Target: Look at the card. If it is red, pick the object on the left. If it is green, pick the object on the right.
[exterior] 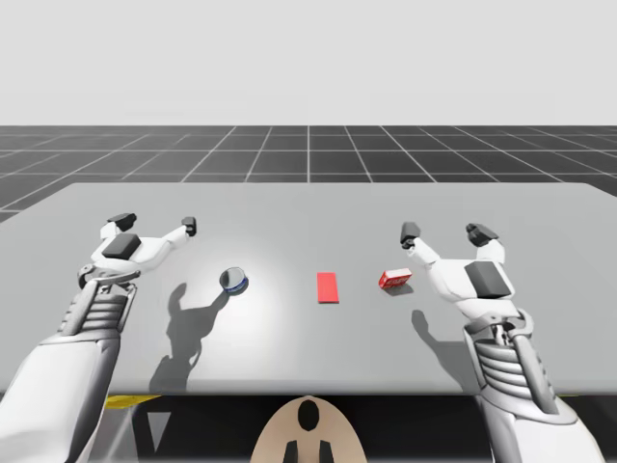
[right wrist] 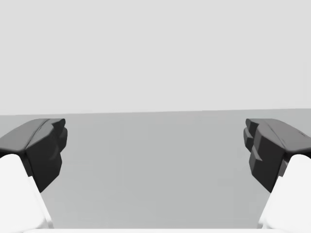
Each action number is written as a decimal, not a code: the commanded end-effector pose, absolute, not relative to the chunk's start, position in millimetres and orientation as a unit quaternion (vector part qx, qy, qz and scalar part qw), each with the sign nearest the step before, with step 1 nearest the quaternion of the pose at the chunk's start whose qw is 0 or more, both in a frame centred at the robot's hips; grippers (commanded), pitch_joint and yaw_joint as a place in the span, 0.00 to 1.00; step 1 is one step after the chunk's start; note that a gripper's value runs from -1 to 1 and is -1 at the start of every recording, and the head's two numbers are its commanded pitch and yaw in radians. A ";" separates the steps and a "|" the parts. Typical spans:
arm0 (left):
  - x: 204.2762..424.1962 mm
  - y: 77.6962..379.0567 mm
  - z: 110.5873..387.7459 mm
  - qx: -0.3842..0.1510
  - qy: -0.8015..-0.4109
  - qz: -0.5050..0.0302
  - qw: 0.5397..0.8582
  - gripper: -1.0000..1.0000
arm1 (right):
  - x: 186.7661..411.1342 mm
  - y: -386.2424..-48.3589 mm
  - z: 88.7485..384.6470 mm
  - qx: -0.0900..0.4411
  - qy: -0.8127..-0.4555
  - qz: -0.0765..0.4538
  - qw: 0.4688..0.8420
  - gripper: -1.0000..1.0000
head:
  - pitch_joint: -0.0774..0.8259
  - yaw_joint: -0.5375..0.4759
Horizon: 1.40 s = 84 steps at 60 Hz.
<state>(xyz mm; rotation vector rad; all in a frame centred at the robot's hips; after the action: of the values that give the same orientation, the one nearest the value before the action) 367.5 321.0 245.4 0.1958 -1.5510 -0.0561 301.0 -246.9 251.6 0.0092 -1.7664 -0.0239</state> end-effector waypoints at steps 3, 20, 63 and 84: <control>367.5 320.7 244.9 0.089 -0.699 -0.030 0.709 0.00 | 299.1 -243.9 252.5 0.005 -0.773 -0.032 0.633 0.00 | 0.15 0.54; 367.2 321.1 245.5 0.094 -0.699 -0.032 0.708 0.00 | 301.9 -244.4 250.8 -0.004 -0.770 -0.019 0.638 0.00 | 0.46 0.54; 363.6 320.1 251.3 0.092 -0.704 -0.032 0.704 0.00 | 302.8 -242.7 249.1 -0.012 -0.770 -0.009 0.638 0.00 | 0.86 0.46; 363.5 319.4 250.8 0.092 -0.702 -0.032 0.706 0.00 | 301.8 -242.6 250.1 -0.012 -0.771 -0.006 0.637 0.00 | 0.86 0.62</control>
<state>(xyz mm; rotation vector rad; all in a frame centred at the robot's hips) 363.3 319.7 251.5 0.2039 -1.5640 -0.0701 302.5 -243.7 250.4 -0.0329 -1.7604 -0.0118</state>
